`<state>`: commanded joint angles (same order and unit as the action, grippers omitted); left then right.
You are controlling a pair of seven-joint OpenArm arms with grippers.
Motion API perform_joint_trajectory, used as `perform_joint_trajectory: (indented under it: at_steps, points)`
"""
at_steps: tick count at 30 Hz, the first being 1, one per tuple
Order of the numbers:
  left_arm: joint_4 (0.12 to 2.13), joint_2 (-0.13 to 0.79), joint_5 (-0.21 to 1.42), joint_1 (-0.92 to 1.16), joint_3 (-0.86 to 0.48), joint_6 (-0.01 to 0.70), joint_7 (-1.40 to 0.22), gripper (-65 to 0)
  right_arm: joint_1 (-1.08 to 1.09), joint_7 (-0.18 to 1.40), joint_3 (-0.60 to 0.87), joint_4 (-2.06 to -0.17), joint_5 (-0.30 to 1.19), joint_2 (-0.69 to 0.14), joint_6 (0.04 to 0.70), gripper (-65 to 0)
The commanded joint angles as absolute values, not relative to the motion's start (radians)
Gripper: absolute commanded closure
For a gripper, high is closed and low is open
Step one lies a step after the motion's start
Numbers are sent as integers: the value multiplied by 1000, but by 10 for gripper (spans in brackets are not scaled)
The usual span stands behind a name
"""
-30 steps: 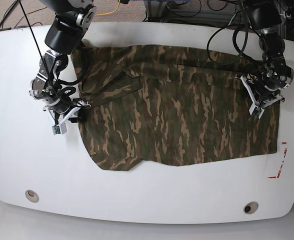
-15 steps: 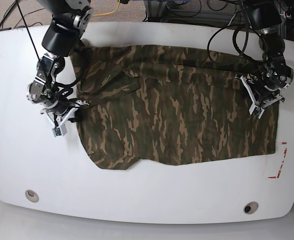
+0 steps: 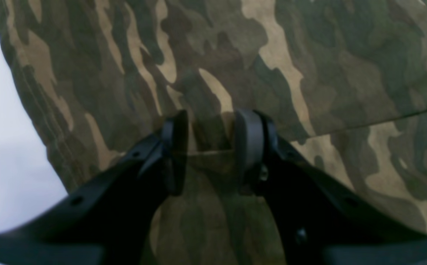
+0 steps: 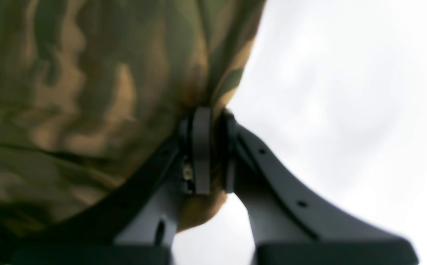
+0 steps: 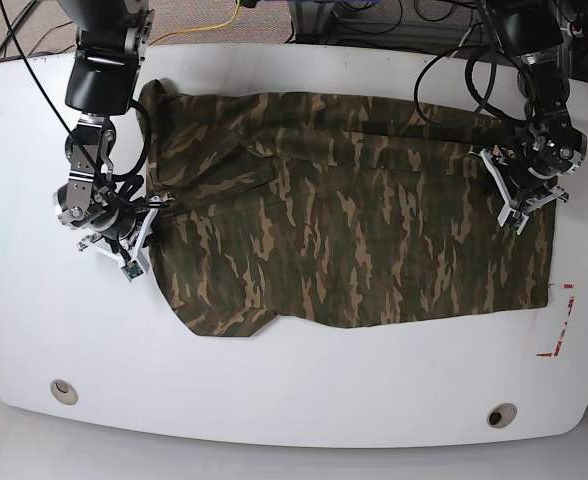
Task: Layout the t-shirt on the table in an organized manner, then fold the t-shirt properly
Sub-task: 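Slide the right gripper along the shirt's side edge toward the hem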
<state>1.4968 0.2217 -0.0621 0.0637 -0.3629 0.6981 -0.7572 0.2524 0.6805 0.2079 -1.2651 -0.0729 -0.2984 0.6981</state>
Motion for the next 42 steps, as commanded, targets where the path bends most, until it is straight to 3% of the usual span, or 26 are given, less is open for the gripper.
perform_joint_trajectory:
  at_steps: [6, 8, 14, 18, 26, 33, 38, 42]
  points:
    - [1497, 222, -62, 65, -363, 698, -757, -194, 302, 680, 176, -1257, -73, -323, 698, -59]
    - [1497, 222, -62, 65, -363, 698, -757, -194, 314, 679, 176, -1257, -73, -325, 698, -116]
    - [1500, 222, -62, 77, -363, 698, -757, -194, 349, 621, 177, -1264, -73, -325, 698, -404]
    - [1500, 222, -62, 77, -363, 698, -757, -194, 377, 613, 177, -1265, -73, -325, 698, -499]
    - [1501, 222, -64, 77, -363, 698, -757, -194, 329, 668, 193, -1374, -70, -325, 698, -503]
    - [1501, 222, -62, 77, -363, 698, -757, -194, 252, 688, 349, -1419, -64, -292, 698, -498]
    - [1501, 222, -62, 77, -363, 698, -757, -194, 219, 685, 412, -1385, -62, -283, 698, -412]
    - [1501, 222, -62, 77, -363, 698, -757, -194, 213, 659, 415, -1349, -50, -271, 698, -379]
